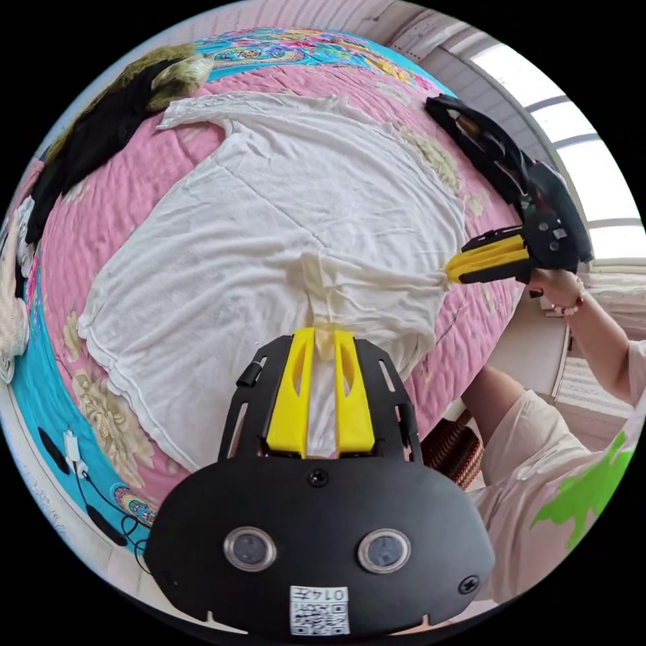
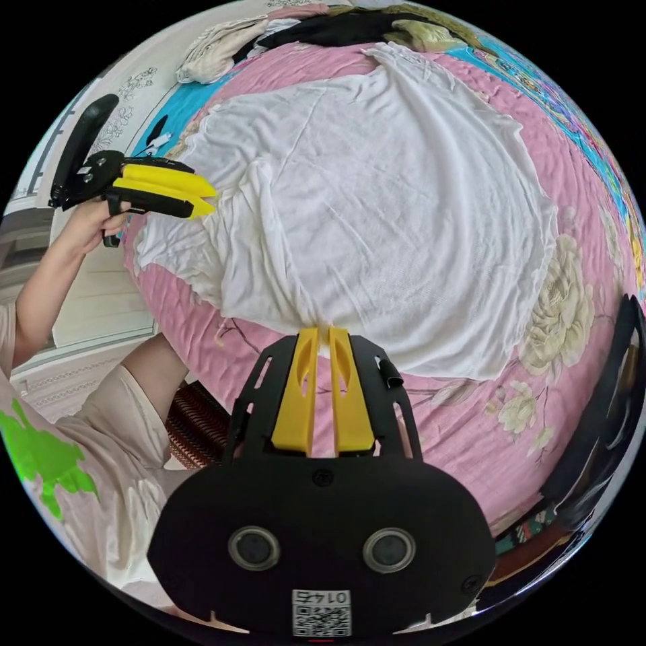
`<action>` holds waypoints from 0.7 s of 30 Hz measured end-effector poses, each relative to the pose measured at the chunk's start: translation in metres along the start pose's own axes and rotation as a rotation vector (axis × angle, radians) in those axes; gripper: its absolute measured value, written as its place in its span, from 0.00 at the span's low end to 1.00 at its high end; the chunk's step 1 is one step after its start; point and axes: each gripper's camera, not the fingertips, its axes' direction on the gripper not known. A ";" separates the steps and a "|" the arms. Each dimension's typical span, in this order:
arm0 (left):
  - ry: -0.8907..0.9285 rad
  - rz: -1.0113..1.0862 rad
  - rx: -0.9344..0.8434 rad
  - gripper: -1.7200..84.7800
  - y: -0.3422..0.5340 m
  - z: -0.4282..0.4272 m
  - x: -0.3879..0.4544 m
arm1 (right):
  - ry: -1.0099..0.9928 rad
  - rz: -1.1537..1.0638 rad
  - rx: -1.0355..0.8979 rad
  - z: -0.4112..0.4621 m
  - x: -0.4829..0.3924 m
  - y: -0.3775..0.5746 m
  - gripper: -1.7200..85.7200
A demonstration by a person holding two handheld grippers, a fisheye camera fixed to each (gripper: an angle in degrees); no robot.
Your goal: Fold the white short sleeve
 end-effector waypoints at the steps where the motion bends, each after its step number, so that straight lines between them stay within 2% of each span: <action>1: -0.031 0.024 -0.018 0.06 -0.004 0.005 0.006 | -0.004 0.003 0.005 -0.002 0.002 0.000 0.05; 5: -0.102 0.050 -0.031 0.02 -0.011 0.004 0.016 | -0.050 0.085 0.030 -0.018 0.031 0.002 0.04; 7: -0.089 0.035 -0.023 0.01 -0.012 0.002 0.015 | -0.123 0.149 0.033 -0.020 0.052 0.003 0.04; 9: -0.074 0.017 -0.020 0.01 -0.014 0.001 0.013 | -0.291 0.207 0.029 -0.018 0.076 0.006 0.04; 12: -0.050 -0.006 -0.017 0.01 -0.018 -0.004 0.011 | -0.362 0.219 0.075 -0.033 0.091 0.018 0.03; 16: -0.037 -0.022 0.000 0.01 -0.023 -0.012 0.008 | -0.320 0.226 0.070 -0.039 0.096 0.033 0.03; 21: -0.057 -0.016 -0.006 0.01 -0.030 -0.016 0.009 | -0.172 0.161 0.074 -0.043 0.068 0.047 0.03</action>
